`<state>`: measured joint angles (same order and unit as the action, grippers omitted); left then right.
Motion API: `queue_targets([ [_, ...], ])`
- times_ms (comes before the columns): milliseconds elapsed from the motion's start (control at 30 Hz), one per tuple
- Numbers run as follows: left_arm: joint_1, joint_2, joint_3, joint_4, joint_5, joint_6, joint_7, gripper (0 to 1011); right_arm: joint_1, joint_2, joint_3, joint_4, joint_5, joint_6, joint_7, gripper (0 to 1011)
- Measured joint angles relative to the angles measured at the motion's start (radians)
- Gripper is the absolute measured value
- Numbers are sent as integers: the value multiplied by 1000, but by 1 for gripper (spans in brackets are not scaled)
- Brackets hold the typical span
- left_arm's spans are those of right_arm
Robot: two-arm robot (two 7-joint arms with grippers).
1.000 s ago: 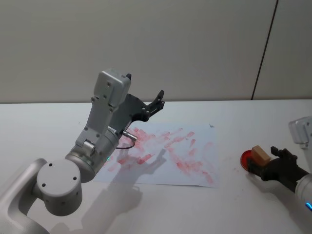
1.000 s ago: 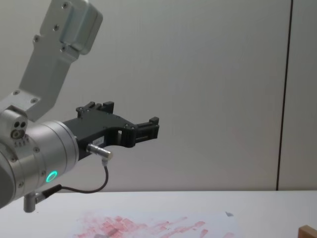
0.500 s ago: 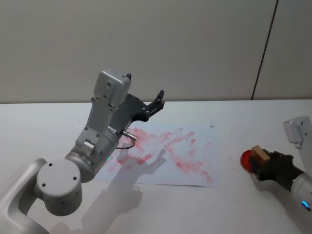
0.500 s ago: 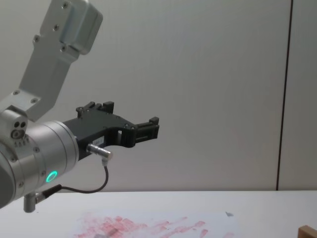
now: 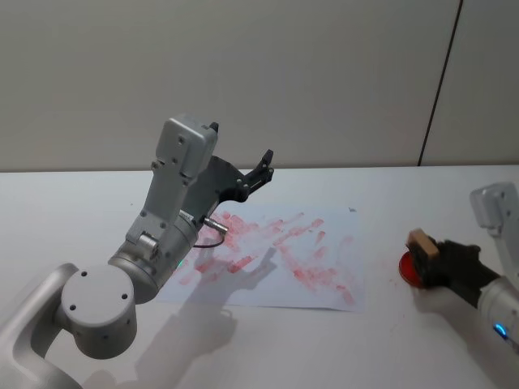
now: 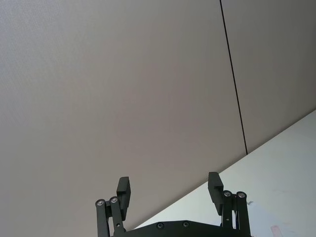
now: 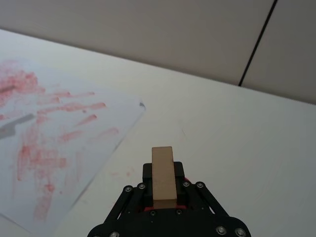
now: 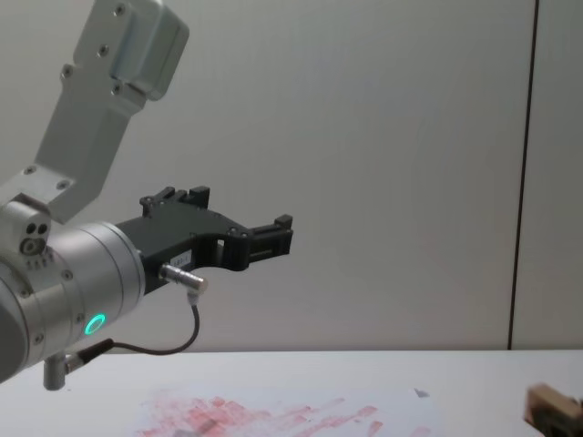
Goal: Use the one hand to pick up the stamp and affix it onto the A4 paper.
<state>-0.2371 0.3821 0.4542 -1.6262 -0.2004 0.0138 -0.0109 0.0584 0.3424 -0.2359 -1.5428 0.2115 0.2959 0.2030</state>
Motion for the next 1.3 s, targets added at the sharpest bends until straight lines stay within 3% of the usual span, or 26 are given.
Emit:
queue_targets([
  [333,0,0,0,0,0,0,0,1001,47,-45,-21,-30,25,-40,57,221],
  [633,0,0,0,0,0,0,0,1001,99,-88,-49,-15,18,-27,137,220],
  [1000,0,0,0,0,0,0,0,1001,163,-132,-96,68,-69,36,250,221],
  [1300,0,0,0,0,0,0,0,1001,194,-154,-125,145,-140,68,293,220],
])
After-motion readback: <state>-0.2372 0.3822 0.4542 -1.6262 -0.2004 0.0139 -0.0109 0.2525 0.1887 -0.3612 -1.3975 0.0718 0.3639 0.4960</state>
